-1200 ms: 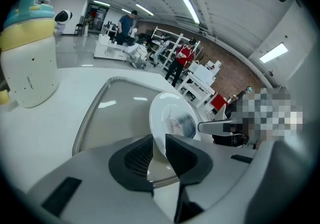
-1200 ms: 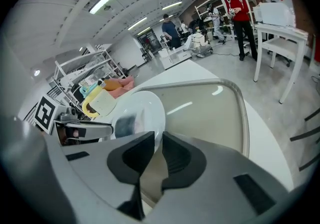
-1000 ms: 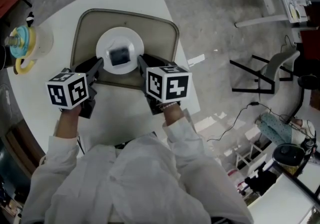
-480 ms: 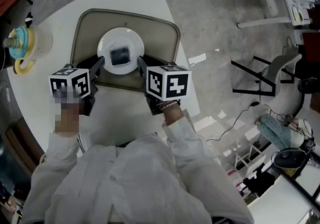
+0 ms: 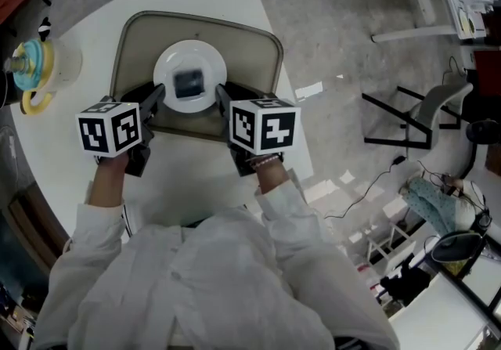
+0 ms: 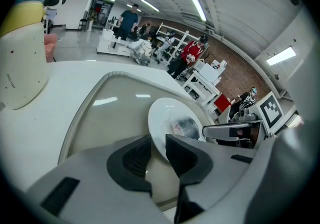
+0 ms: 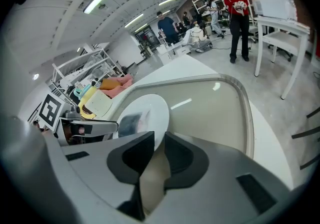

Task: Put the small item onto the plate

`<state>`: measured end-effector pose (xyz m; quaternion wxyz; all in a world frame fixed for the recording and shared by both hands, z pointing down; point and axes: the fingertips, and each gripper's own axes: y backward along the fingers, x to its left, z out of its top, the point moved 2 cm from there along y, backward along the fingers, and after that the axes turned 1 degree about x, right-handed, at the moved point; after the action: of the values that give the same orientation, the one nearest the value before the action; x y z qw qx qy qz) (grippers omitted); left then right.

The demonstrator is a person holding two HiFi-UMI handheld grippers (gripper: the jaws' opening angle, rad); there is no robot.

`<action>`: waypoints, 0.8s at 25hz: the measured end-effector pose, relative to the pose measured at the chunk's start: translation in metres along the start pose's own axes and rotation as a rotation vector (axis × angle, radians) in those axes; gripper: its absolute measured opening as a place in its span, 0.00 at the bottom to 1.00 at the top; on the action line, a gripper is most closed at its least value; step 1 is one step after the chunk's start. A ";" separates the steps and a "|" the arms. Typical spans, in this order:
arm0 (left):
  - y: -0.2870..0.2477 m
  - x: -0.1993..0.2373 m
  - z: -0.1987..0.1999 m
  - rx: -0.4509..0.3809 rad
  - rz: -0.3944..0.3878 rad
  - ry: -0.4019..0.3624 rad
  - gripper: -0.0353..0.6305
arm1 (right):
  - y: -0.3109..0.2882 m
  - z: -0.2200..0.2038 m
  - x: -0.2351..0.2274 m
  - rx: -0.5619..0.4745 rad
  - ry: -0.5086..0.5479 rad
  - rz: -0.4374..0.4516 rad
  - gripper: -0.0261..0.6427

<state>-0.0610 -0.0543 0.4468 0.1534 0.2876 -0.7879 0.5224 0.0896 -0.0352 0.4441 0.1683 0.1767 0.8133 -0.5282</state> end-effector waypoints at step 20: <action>0.030 -0.015 0.000 -0.076 -0.012 -0.119 0.19 | 0.032 -0.001 0.020 -0.130 0.114 -0.080 0.13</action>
<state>-0.0678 -0.0417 0.4166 0.1203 0.3166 -0.8132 0.4732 0.0866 -0.0196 0.4094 0.1114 0.1626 0.8605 -0.4697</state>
